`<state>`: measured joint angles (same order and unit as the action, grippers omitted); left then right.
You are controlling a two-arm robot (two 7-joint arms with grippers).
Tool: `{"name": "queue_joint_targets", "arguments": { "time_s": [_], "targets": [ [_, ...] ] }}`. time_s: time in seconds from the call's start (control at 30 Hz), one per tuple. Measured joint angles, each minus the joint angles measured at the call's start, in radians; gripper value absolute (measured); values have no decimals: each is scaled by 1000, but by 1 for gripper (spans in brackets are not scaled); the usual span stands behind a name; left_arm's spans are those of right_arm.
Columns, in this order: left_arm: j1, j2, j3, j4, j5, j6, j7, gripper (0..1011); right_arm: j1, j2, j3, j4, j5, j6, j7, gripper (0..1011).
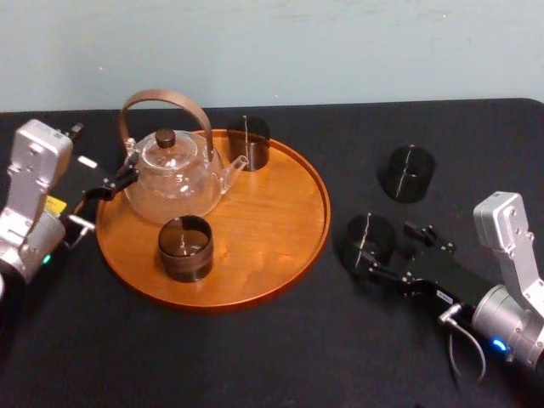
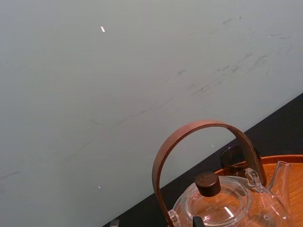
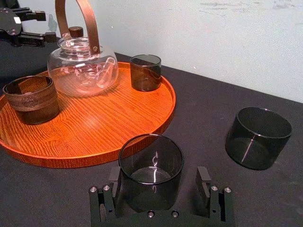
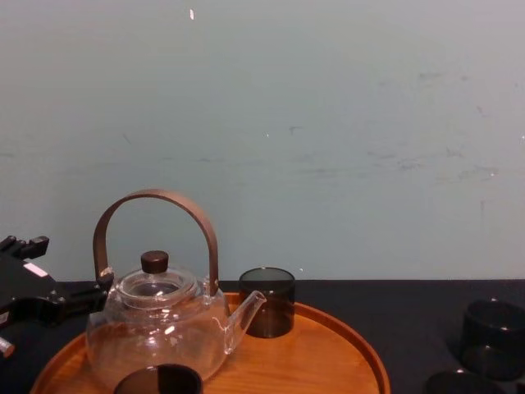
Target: Pick up the glass from the table and place it on the tray.
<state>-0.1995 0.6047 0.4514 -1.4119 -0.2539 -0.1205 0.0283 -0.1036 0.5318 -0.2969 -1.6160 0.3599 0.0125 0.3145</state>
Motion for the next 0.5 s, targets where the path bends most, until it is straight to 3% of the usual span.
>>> {"name": "queue_joint_targets", "arguments": {
  "time_s": [0.5],
  "targets": [
    [0,0,0,0,0,0,0,1001,30,-36,9,38,-32,10,44,1007]
  ]
}}
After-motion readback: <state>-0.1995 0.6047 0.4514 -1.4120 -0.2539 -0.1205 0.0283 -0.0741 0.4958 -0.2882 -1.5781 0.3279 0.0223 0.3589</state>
